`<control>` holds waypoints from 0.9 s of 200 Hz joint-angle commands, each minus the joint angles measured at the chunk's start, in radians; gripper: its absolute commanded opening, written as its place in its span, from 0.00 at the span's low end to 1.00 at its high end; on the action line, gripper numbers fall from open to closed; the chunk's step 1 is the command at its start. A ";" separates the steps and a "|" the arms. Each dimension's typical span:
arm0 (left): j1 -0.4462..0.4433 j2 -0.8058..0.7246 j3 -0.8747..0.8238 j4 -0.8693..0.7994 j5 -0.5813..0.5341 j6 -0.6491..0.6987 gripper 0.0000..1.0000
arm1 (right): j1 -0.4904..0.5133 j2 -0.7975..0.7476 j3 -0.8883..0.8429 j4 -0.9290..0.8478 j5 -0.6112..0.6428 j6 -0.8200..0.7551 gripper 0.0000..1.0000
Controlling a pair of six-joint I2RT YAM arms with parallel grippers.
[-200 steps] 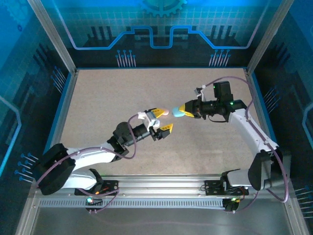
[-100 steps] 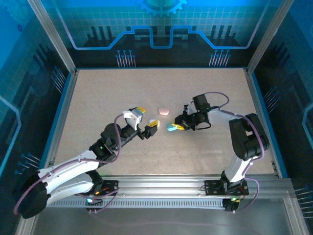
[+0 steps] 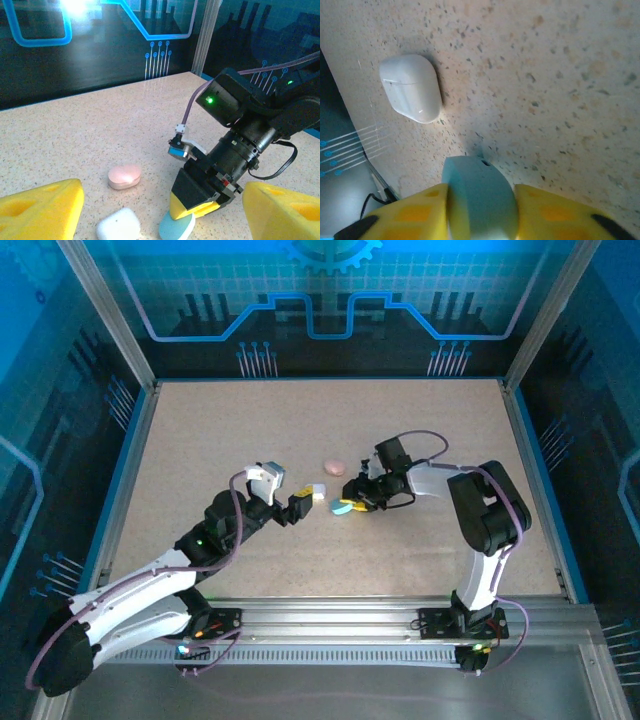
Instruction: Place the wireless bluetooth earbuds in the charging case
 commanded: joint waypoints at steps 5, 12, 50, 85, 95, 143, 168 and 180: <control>0.013 -0.021 0.032 -0.026 -0.030 -0.012 0.84 | 0.007 -0.012 0.026 -0.080 0.095 -0.043 0.46; 0.012 -0.023 0.029 -0.030 -0.033 -0.008 0.84 | 0.004 -0.026 0.030 -0.107 0.118 -0.056 0.49; 0.033 -0.032 0.032 -0.067 -0.065 0.012 0.86 | -0.032 -0.157 0.064 -0.273 0.281 -0.140 0.69; 0.135 -0.006 0.045 -0.186 -0.210 0.039 0.99 | -0.069 -0.397 0.082 -0.386 0.837 -0.264 0.74; 0.208 0.009 0.033 -0.197 -0.248 0.034 0.99 | -0.067 -0.468 0.041 -0.329 1.022 -0.366 0.78; 0.579 0.114 -0.031 -0.135 -0.224 0.015 0.99 | -0.226 -0.423 -0.275 0.267 1.077 -0.699 0.92; 0.654 0.228 -0.069 0.027 -0.107 0.030 0.99 | -0.260 -0.398 -0.401 0.612 0.811 -0.811 0.89; 0.659 0.297 -0.102 0.148 -0.103 0.051 0.99 | -0.275 -0.396 -0.439 0.684 0.734 -0.827 0.88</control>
